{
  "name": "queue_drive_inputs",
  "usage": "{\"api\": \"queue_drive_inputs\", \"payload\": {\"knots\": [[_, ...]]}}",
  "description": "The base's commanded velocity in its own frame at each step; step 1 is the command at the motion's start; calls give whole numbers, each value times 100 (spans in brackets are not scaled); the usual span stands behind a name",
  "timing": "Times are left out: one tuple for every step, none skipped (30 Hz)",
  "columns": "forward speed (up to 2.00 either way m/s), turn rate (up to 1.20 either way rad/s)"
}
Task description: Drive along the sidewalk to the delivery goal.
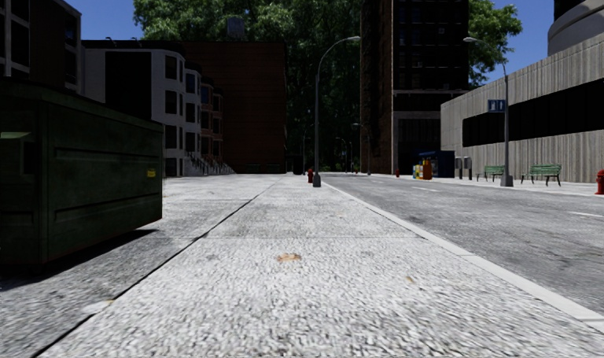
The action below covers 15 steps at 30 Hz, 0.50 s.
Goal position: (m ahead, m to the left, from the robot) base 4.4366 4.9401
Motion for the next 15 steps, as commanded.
{"api": "queue_drive_inputs", "payload": {"knots": [[200,0],[200,0],[200,0],[200,0],[200,0],[200,0],[200,0],[200,0],[200,0],[200,0],[200,0],[200,0],[200,0],[200,0],[200,0]]}}
